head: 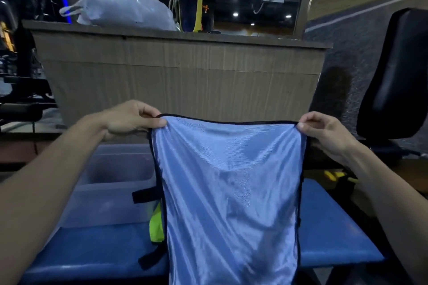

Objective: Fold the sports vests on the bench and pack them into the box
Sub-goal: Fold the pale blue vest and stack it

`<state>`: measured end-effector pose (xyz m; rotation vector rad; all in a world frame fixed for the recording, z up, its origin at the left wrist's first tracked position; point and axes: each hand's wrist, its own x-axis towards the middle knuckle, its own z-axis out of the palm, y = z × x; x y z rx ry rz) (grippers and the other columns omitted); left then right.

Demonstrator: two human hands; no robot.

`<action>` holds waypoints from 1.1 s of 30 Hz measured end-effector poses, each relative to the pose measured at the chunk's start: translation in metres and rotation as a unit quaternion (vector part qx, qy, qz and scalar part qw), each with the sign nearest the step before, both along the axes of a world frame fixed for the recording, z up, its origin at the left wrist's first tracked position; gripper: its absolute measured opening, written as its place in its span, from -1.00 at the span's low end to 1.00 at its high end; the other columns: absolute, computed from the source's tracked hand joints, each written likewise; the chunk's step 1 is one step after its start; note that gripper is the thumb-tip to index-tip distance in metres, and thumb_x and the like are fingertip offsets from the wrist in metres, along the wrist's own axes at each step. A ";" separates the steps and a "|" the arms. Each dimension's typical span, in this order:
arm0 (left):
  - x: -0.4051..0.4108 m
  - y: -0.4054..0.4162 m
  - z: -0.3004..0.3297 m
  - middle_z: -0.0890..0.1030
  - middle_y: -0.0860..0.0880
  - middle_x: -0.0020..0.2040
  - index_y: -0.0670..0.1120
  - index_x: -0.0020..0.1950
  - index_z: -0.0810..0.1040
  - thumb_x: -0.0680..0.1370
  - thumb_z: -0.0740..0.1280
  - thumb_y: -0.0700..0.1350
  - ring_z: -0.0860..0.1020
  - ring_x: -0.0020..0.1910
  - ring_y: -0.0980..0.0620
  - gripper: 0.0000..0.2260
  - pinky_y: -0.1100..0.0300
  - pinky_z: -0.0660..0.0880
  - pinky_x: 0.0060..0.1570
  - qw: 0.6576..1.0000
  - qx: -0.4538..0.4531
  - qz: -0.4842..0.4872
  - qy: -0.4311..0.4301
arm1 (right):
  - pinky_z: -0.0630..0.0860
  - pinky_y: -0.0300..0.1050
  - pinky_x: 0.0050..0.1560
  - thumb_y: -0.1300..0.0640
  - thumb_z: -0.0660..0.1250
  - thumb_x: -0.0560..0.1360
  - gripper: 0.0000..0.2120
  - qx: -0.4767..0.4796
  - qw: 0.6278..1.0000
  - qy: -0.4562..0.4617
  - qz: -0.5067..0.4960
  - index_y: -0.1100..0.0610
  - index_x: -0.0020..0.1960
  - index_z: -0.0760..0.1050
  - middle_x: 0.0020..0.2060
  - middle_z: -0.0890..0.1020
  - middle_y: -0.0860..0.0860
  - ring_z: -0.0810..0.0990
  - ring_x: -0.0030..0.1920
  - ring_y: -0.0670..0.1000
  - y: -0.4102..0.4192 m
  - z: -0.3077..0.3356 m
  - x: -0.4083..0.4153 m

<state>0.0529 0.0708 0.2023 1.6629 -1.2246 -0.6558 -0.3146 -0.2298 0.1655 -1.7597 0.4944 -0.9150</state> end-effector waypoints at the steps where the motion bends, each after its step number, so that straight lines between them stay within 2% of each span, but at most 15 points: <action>1: 0.003 0.000 -0.002 0.72 -0.23 -0.03 -0.29 -0.01 0.68 0.41 0.51 -0.14 0.67 -0.17 0.08 -0.74 0.36 0.57 -0.18 1.000 -0.007 0.015 0.003 | 0.40 -0.07 -0.17 -0.28 0.67 0.09 -0.50 -0.006 1.000 0.015 0.010 0.00 -0.18 0.61 -0.23 0.62 0.02 0.53 -0.16 0.00 0.001 0.000 -0.001; 4: 0.009 0.004 -0.005 0.71 -0.20 -0.11 -0.20 -0.13 0.71 0.21 0.69 0.08 0.65 -0.22 0.08 -0.55 0.34 0.58 -0.21 0.999 -0.021 0.037 0.008 | 0.49 -0.22 -0.19 0.03 0.54 0.36 -0.78 -0.006 0.998 0.039 0.054 0.11 -0.13 0.56 -0.23 0.61 0.02 0.53 -0.16 -0.01 0.003 -0.001 -0.007; 6: 0.011 0.006 -0.007 0.64 -0.07 -0.30 -0.10 -0.28 0.68 -0.03 0.72 0.24 0.56 -0.36 0.14 -0.45 0.38 0.49 -0.37 0.998 -0.037 0.048 0.010 | 0.52 -0.28 -0.22 0.18 0.46 0.40 -0.92 0.009 0.996 0.034 0.077 0.13 -0.15 0.56 -0.25 0.61 0.00 0.55 -0.19 -0.04 0.003 -0.004 -0.012; 7: 0.012 0.006 -0.008 0.59 -0.03 -0.36 -0.09 -0.32 0.65 -0.06 0.72 0.23 0.50 -0.42 0.15 -0.44 0.40 0.43 -0.44 0.998 -0.044 0.053 0.013 | 0.54 -0.29 -0.22 0.20 0.45 0.40 -0.93 0.020 0.996 0.031 0.083 0.13 -0.16 0.56 -0.25 0.61 0.01 0.55 -0.20 -0.04 0.003 -0.005 -0.015; 10: 0.013 0.007 -0.010 0.58 -0.05 -0.34 -0.07 -0.33 0.64 -0.03 0.74 0.17 0.51 -0.38 0.10 -0.50 0.36 0.47 -0.40 0.997 -0.057 0.041 0.042 | 0.57 -0.25 -0.22 0.07 0.63 0.29 -0.74 0.049 0.994 0.026 0.089 0.11 -0.18 0.59 -0.25 0.61 0.03 0.58 -0.21 -0.04 0.001 -0.006 -0.019; 13: 0.018 0.012 -0.011 0.66 -0.09 -0.18 -0.11 -0.18 0.71 0.01 0.73 0.21 0.62 -0.24 0.08 -0.43 0.28 0.60 -0.22 0.994 -0.058 -0.011 0.093 | 0.58 -0.23 -0.24 -0.10 0.77 -0.01 -0.50 0.064 0.995 0.006 0.071 0.04 -0.21 0.63 -0.27 0.63 -0.01 0.62 -0.24 -0.10 -0.003 -0.007 -0.021; 17: 0.022 0.017 -0.014 0.63 -0.15 -0.03 -0.30 -0.02 0.62 0.16 0.70 0.21 0.62 -0.09 0.03 -0.30 0.25 0.62 -0.03 0.990 -0.061 -0.047 0.116 | 0.59 -0.22 -0.22 -0.08 0.79 -0.09 -0.40 0.102 0.992 -0.021 0.076 0.02 -0.12 0.67 -0.27 0.62 -0.05 0.62 -0.24 -0.12 -0.006 -0.010 -0.024; 20: 0.018 0.018 -0.013 0.65 -0.10 -0.12 -0.15 -0.12 0.69 0.12 0.72 0.18 0.64 -0.17 0.06 -0.45 0.25 0.63 -0.09 0.989 -0.059 -0.054 0.124 | 0.64 -0.21 -0.19 0.10 0.74 0.07 -0.49 0.128 0.988 0.016 0.086 0.08 -0.03 0.67 -0.23 0.66 -0.01 0.65 -0.17 -0.07 -0.006 -0.012 -0.027; 22: 0.016 0.017 -0.013 0.66 -0.06 -0.18 -0.07 -0.19 0.72 0.02 0.74 0.20 0.63 -0.22 0.09 -0.47 0.28 0.62 -0.16 0.992 -0.050 -0.027 0.111 | 0.63 -0.25 -0.21 0.23 0.57 0.27 -0.66 0.132 0.986 0.062 0.082 0.15 0.03 0.62 -0.23 0.66 0.03 0.65 -0.16 -0.07 -0.006 -0.014 -0.028; 23: 0.015 0.017 -0.013 0.67 -0.05 -0.19 -0.06 -0.21 0.73 -0.03 0.74 0.21 0.64 -0.23 0.10 -0.45 0.29 0.61 -0.19 0.994 -0.044 -0.009 0.103 | 0.63 -0.25 -0.21 0.23 0.55 0.30 -0.66 0.127 0.985 0.091 0.080 0.19 0.05 0.60 -0.21 0.65 0.06 0.67 -0.17 -0.07 -0.005 -0.015 -0.028; 25: 0.014 0.015 -0.015 0.70 -0.04 -0.18 -0.04 -0.22 0.74 -0.13 0.75 0.22 0.66 -0.23 0.12 -0.39 0.30 0.60 -0.23 0.995 -0.038 0.021 0.092 | 0.64 -0.23 -0.17 0.07 0.70 0.18 -0.45 0.096 0.981 0.152 0.076 0.24 0.08 0.62 -0.16 0.69 0.15 0.70 -0.16 -0.04 -0.009 -0.019 -0.028; 26: 0.013 0.014 -0.015 0.70 -0.03 -0.18 -0.04 -0.23 0.75 -0.15 0.74 0.23 0.66 -0.23 0.13 -0.38 0.31 0.60 -0.23 0.995 -0.042 0.027 0.085 | 0.64 -0.22 -0.17 0.04 0.70 0.16 -0.41 0.074 0.977 0.188 0.063 0.26 0.09 0.63 -0.11 0.71 0.22 0.70 -0.15 -0.02 -0.011 -0.021 -0.028; 27: 0.011 0.014 -0.016 0.71 -0.02 -0.19 -0.03 -0.24 0.74 -0.16 0.74 0.23 0.66 -0.23 0.13 -0.39 0.32 0.60 -0.23 0.995 -0.050 0.029 0.081 | 0.64 -0.21 -0.17 0.09 0.66 0.22 -0.49 0.049 0.973 0.220 0.052 0.28 0.08 0.64 -0.06 0.71 0.28 0.70 -0.15 0.00 -0.012 -0.022 -0.027; 29: 0.009 0.014 -0.017 0.69 -0.02 -0.21 -0.03 -0.25 0.73 -0.12 0.74 0.23 0.66 -0.24 0.13 -0.42 0.31 0.60 -0.24 0.993 -0.072 0.010 0.094 | 0.66 -0.17 -0.14 0.21 0.54 0.34 -0.68 0.026 0.965 0.258 0.048 0.32 0.05 0.65 0.00 0.68 0.33 0.68 -0.13 0.05 -0.013 -0.023 -0.026; 33: 0.010 0.017 -0.016 0.66 -0.05 -0.21 -0.09 -0.19 0.69 0.07 0.74 0.16 0.63 -0.26 0.11 -0.50 0.30 0.59 -0.23 0.986 -0.063 -0.078 0.131 | 0.66 -0.12 -0.07 0.28 0.57 0.40 -0.75 0.058 0.948 0.303 0.080 0.35 0.03 0.64 -0.09 0.66 0.31 0.64 -0.08 0.13 -0.016 -0.028 -0.031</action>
